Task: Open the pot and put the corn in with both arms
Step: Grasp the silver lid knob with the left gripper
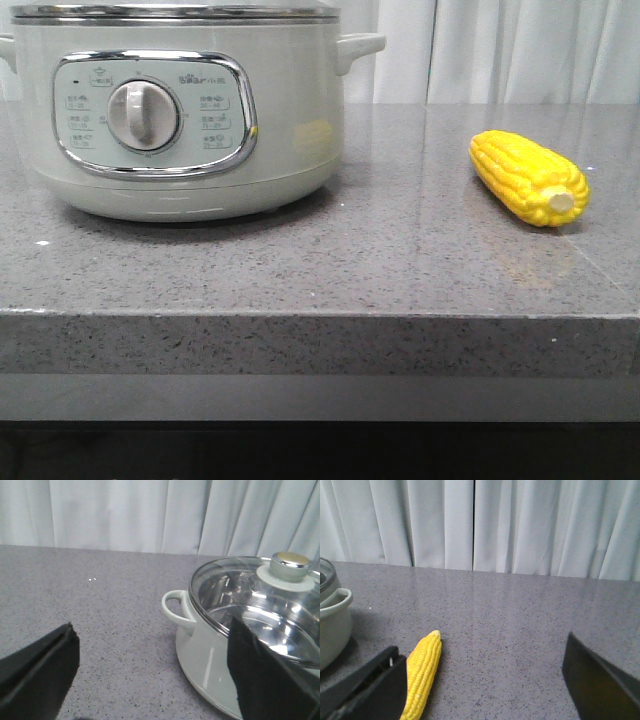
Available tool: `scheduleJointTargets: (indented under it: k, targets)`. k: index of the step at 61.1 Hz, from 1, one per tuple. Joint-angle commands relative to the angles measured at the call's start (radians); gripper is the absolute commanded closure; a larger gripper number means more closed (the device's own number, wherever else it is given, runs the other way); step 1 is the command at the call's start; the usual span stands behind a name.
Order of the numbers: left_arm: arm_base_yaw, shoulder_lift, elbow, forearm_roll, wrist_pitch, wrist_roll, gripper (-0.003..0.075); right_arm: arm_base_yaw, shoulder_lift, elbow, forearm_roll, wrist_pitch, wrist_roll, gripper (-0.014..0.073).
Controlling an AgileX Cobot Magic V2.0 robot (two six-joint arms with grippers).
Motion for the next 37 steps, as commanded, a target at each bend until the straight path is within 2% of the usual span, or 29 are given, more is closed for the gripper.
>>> scheduleJointTargets:
  k: [1,13,23,37]
  targets:
    - [-0.035,0.113,-0.145,-0.015,0.034,0.016,0.0133,-0.006,0.013,-0.036,-0.007,-0.069,0.0,-0.005]
    - [-0.147,0.411,-0.478,-0.015,0.27,0.016,0.0133,-0.006,0.013,-0.036,-0.007,-0.069,0.0,-0.005]
    - [-0.237,0.632,-0.714,-0.015,0.376,0.016,0.0134,-0.006,0.013,-0.036,-0.007,-0.066,0.0,-0.005]
    - [-0.319,0.869,-0.966,-0.015,0.48,0.014,0.0134,-0.006,0.013,-0.036,-0.007,-0.065,0.0,-0.005]
